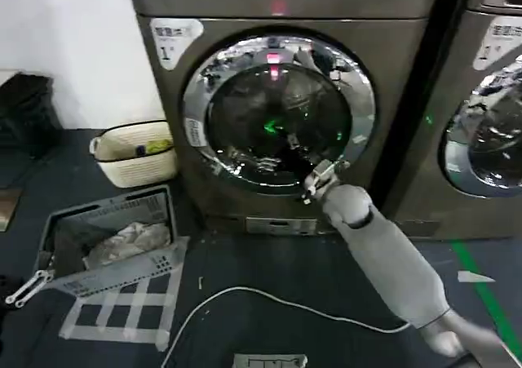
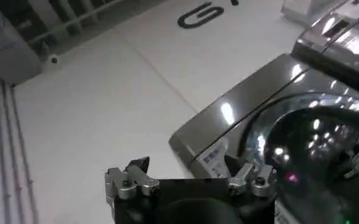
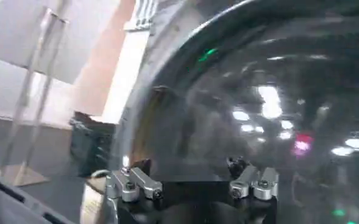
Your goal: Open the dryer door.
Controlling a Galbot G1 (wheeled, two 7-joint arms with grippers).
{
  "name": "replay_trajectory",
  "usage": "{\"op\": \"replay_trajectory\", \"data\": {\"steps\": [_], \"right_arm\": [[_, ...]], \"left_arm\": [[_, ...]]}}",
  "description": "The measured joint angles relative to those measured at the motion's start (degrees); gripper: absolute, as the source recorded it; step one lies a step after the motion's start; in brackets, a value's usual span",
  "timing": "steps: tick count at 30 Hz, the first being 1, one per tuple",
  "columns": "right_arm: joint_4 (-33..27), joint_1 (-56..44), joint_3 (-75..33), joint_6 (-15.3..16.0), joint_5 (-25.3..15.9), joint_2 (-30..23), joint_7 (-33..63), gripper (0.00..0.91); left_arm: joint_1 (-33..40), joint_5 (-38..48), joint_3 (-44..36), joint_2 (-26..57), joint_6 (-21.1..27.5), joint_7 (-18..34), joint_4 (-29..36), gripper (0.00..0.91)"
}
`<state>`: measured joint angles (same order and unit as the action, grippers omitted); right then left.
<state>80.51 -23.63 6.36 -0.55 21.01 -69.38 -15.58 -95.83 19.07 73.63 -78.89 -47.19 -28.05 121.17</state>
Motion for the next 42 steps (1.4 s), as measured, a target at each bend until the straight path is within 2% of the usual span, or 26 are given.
{"op": "replay_trajectory", "data": {"steps": [16,42], "right_arm": [[-4.63,4.54,4.22,-0.4,0.19,-4.49,-2.44,0.907],[-18.12,12.39,6.46,-3.9,-1.53,-13.35,-6.34,0.907]], "left_arm": [[0.04,-0.49,-0.05,-1.04,0.0,-0.13,0.48,0.907],[-1.37,-0.27,1.32,-2.04,0.0,-0.23,0.6,0.907]]}}
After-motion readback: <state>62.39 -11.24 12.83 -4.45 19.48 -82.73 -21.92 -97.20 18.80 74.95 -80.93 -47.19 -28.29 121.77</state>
